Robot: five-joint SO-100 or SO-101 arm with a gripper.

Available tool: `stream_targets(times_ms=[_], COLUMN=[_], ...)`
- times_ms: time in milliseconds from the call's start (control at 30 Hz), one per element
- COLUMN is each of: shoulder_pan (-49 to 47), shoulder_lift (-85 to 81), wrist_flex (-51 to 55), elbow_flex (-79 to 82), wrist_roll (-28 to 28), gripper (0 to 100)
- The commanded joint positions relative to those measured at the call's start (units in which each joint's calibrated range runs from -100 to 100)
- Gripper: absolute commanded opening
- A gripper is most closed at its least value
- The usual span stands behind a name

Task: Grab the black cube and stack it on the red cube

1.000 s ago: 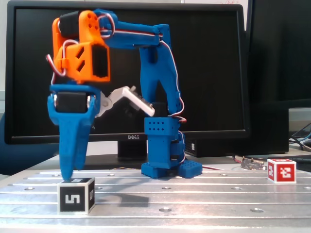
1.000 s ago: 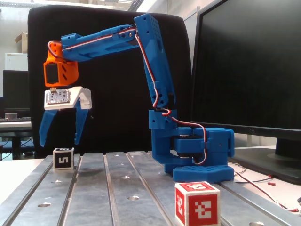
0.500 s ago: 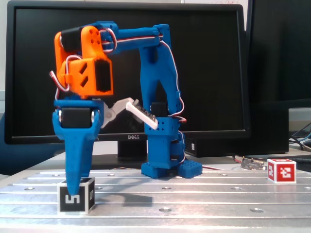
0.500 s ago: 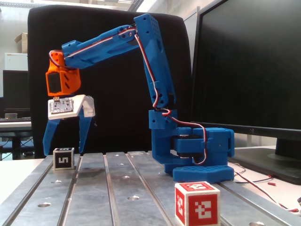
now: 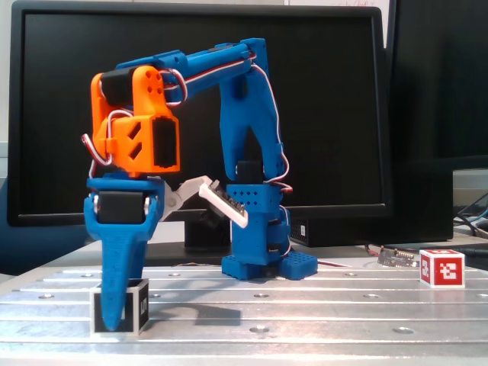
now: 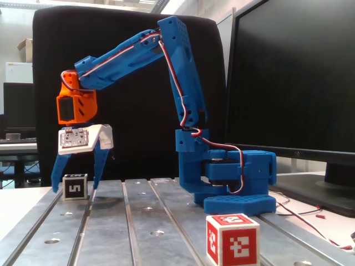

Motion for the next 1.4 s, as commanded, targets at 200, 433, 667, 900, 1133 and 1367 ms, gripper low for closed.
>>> stream_targets(times_ms=[200, 433, 667, 900, 1133, 1367], shoulder_pan=[-0.92, -0.84, -0.77, -0.77, -0.7, -0.84], shoulder_lift=[2.13, 1.88, 1.38, 1.97, 4.39, 5.31], wrist_flex=[-0.44, -0.27, 4.69, 6.66, 6.4, 6.4], elbow_flex=[-0.88, -0.88, -5.95, -8.75, -9.2, -9.57], wrist_roll=[0.18, 0.18, 0.18, 0.18, 0.18, 0.18], gripper=[30, 29, 29, 29, 29, 29])
